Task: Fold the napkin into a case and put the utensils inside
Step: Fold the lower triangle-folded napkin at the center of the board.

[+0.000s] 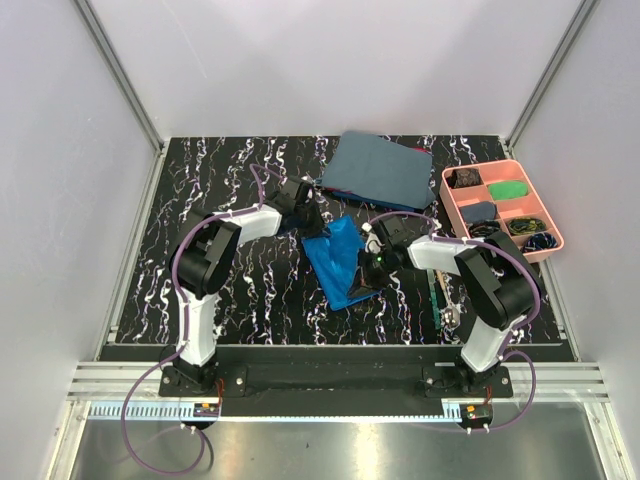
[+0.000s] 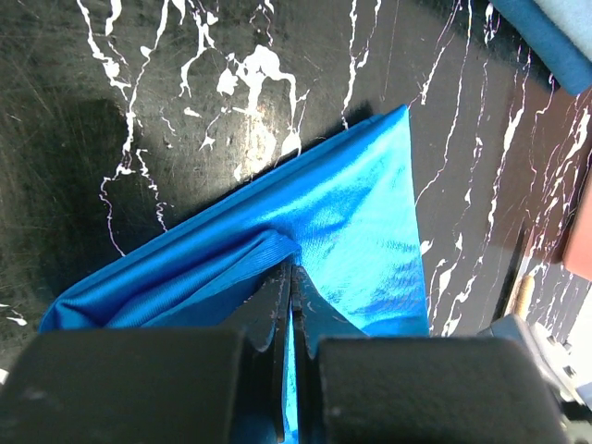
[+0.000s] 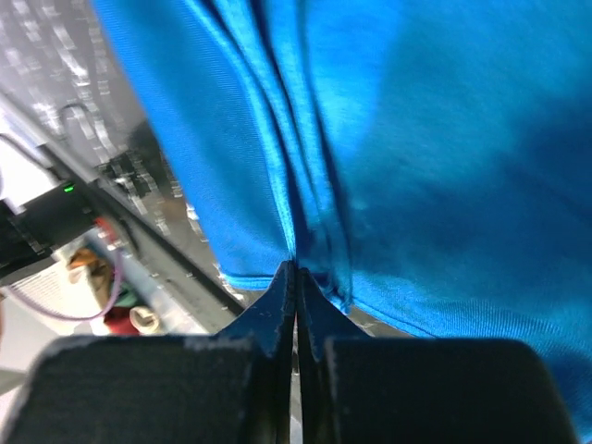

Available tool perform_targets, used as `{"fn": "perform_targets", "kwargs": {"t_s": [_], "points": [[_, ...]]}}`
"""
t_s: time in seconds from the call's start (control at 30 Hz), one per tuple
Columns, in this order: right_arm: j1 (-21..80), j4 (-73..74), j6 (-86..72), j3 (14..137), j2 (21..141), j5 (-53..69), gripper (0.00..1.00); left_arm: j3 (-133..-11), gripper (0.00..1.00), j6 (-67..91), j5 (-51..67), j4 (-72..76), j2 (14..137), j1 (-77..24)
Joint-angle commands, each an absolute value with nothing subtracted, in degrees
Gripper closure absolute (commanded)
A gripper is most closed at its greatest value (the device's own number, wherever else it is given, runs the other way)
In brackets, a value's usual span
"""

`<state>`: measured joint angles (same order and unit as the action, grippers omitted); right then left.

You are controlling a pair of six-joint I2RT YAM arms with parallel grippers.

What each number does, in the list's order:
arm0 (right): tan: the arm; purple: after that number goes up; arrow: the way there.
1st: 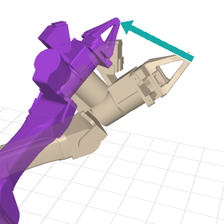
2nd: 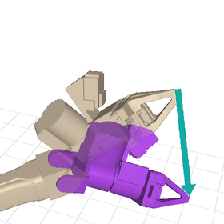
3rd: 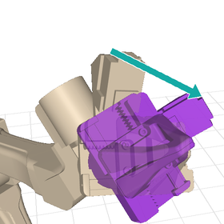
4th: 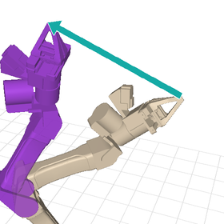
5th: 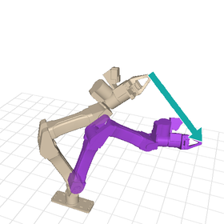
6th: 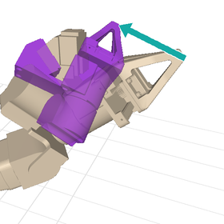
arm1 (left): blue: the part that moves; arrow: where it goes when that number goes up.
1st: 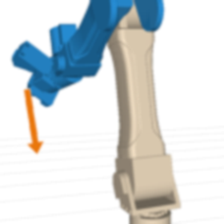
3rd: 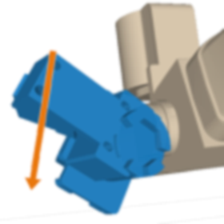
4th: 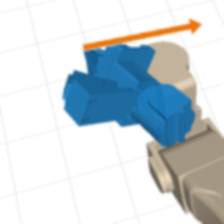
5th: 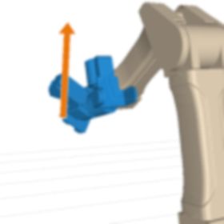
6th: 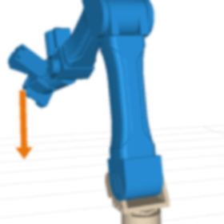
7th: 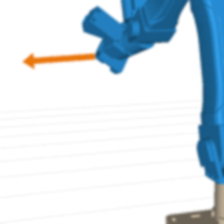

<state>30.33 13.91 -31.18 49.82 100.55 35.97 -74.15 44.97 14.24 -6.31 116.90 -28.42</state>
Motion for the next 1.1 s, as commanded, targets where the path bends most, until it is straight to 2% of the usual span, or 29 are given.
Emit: {"fn": "perform_targets", "kwargs": {"t_s": [0.0, 0.27, 0.47, 0.57, 0.77, 0.9, 1.07], "points": [[30.32, 16.52, -28.21, 49.31, 99.40, 30.24, 1.00, -75.15, 0.98, 44.30, 15.73, -2.99, 116.81, -28.12], [30.32, 16.00, -27.16, 48.60, 100.54, 26.98, 1.00, -74.09, 0.95, 44.03, 14.50, 0.62, 114.61, -28.04], [30.32, 16.79, -26.80, 49.04, 99.85, 24.61, 1.00, -69.81, 0.72, 43.07, 15.91, 2.45, 108.40, -28.12], [30.32, 18.54, -26.28, 49.22, 97.48, 23.64, 1.00, -64.63, 0.66, 42.54, 16.00, 2.81, 103.38, -28.82], [30.32, 21.88, -25.84, 51.41, 93.79, 23.56, 1.00, -55.21, 0.73, 45.00, 14.06, 3.69, 94.31, -29.88], [30.32, 23.20, -25.23, 52.82, 93.43, 21.36, 1.00, -54.93, 0.84, 46.84, 16.34, 6.06, 97.20, -32.16], [30.32, 23.38, -25.31, 52.38, 93.69, 20.31, 1.00, -57.21, 0.92, 49.48, 17.49, 7.56, 103.62, -35.07]]}}
